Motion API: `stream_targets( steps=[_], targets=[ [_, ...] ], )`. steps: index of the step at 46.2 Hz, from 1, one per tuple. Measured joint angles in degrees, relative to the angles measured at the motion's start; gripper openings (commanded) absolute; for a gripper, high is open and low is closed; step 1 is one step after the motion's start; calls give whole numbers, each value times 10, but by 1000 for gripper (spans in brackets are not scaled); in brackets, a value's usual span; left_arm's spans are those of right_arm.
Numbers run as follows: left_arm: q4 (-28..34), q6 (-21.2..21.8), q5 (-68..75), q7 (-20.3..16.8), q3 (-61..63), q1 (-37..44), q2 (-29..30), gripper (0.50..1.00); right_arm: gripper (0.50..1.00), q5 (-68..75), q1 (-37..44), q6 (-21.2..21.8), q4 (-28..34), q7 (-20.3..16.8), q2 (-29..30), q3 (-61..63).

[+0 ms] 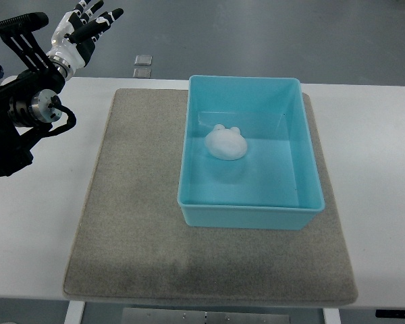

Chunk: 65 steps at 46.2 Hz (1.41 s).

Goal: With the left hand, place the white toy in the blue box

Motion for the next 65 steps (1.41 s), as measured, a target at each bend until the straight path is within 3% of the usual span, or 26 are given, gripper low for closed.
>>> stream_targets(
  steps=[9,29,65],
  targets=[
    [35,-57,-43,-1,-4,1,-17,988,936,0,0,0,0,0,0,0],
    [47,-49,-44,-7,-74,29,-46,994,936,0,0,0,0,0,0,0],
    [56,-48,-44,-7,-78,35,-61,994,936,0,0,0,0,0,0,0]
  ],
)
